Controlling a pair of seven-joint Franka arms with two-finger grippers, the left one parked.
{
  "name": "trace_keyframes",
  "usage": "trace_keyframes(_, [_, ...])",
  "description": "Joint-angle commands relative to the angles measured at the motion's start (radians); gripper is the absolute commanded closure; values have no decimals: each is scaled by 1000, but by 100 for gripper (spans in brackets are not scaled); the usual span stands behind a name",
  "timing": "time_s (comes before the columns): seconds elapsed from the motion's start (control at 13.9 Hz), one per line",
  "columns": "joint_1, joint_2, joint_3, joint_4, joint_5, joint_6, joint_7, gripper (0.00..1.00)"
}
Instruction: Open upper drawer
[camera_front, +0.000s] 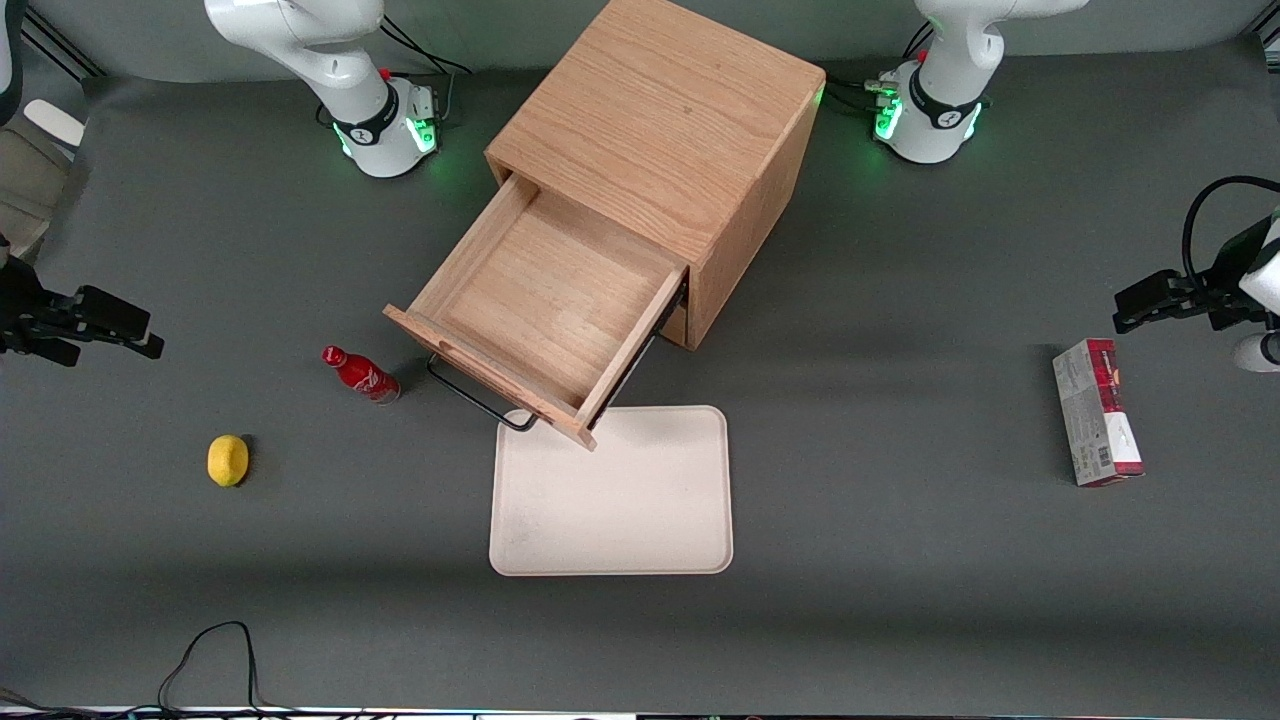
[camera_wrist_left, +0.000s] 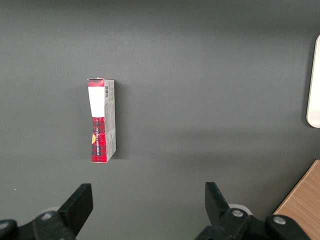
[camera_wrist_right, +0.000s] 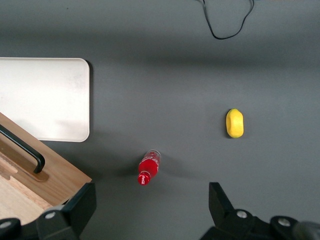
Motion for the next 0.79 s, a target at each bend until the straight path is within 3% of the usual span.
trace_keyframes(0.0, [-50,-74,54,-103,-22,51,28,0])
trace_keyframes(0.29, [-47,-58,52,-97,-57,28,22,0])
trace_keyframes(0.43, [-39,-55,52,-94,-118,0,23,0])
trace_keyframes(0.72, [-38,-45,48,-96,-120,0,29,0])
